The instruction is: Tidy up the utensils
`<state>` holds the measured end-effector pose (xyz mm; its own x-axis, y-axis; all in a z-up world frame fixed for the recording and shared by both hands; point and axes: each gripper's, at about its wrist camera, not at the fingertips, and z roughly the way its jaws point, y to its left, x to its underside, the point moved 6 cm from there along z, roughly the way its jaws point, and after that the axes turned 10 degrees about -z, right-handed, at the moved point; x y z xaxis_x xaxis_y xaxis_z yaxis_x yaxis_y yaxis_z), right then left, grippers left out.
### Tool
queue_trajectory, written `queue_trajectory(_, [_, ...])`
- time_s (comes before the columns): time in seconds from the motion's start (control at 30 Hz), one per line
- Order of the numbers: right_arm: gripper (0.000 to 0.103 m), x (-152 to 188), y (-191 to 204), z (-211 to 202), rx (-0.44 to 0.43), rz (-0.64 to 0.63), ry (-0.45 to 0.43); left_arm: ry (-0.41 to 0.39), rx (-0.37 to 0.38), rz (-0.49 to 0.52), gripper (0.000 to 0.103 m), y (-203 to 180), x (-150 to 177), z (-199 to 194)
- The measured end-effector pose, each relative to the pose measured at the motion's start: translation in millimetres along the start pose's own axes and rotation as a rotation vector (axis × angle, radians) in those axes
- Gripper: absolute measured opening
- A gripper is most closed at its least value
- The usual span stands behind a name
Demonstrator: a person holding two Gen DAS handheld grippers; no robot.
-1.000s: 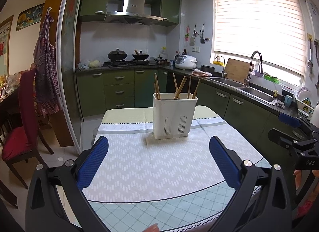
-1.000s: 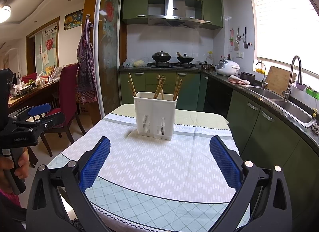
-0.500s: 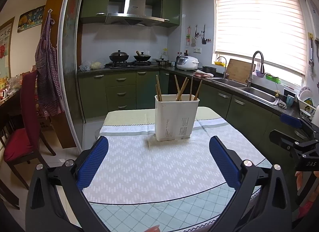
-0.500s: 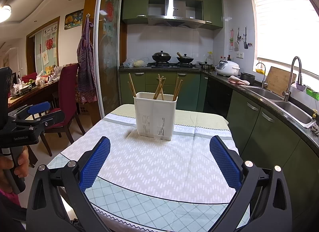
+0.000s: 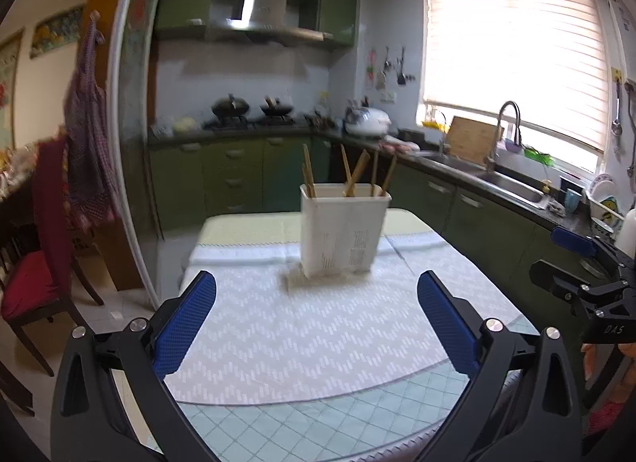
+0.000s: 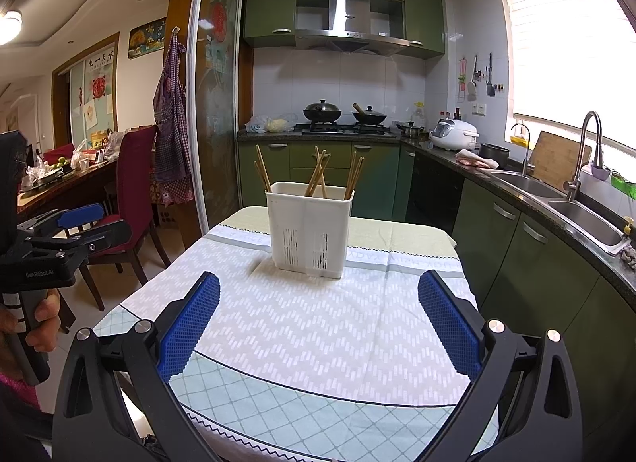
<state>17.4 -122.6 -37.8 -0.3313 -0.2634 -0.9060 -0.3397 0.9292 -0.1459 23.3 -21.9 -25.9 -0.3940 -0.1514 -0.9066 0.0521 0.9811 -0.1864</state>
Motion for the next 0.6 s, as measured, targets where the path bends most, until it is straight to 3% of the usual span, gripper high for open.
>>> queue_trajectory(0.1, [0.098,0.9,-1.0,2.4,-0.002,0.000,0.002,-0.048,-0.041,0.036,0.097,-3.1,-2.1,-3.9])
queue_trajectory(0.6, [0.098,6.3,-6.5,9.2,-0.002,0.004,0.009,-0.001,-0.059,0.018,0.096,6.4,-1.6,3.5])
